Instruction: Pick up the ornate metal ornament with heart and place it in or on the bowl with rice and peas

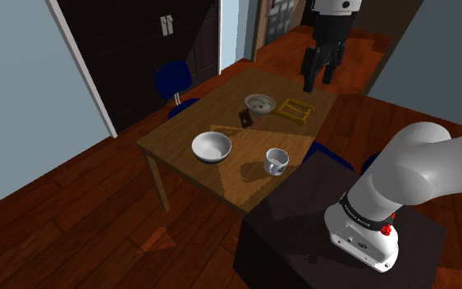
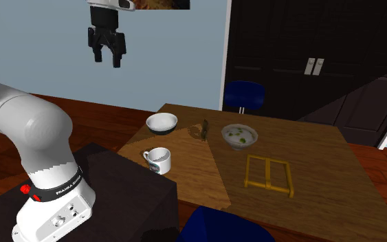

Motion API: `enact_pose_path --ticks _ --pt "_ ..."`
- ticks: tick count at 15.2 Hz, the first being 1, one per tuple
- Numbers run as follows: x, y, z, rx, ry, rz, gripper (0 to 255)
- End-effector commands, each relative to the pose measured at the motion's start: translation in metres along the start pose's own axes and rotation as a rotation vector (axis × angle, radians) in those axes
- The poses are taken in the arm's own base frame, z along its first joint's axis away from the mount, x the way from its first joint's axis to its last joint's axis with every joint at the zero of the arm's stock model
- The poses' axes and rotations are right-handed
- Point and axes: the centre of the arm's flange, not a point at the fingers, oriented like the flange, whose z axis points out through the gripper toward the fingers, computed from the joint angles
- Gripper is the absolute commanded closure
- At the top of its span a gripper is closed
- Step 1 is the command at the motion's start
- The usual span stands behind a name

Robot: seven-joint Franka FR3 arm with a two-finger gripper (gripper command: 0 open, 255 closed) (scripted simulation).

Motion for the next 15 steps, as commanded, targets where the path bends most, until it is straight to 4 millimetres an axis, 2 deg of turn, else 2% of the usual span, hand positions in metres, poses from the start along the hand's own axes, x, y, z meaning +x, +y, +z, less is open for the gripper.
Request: enact_pose_path --ticks 1,15 --pt "0.000 0.000 0.000 0.000 0.000 0.000 0" --pt "0.137 0.056 0.101 -0.063 0.025 -0.064 0"
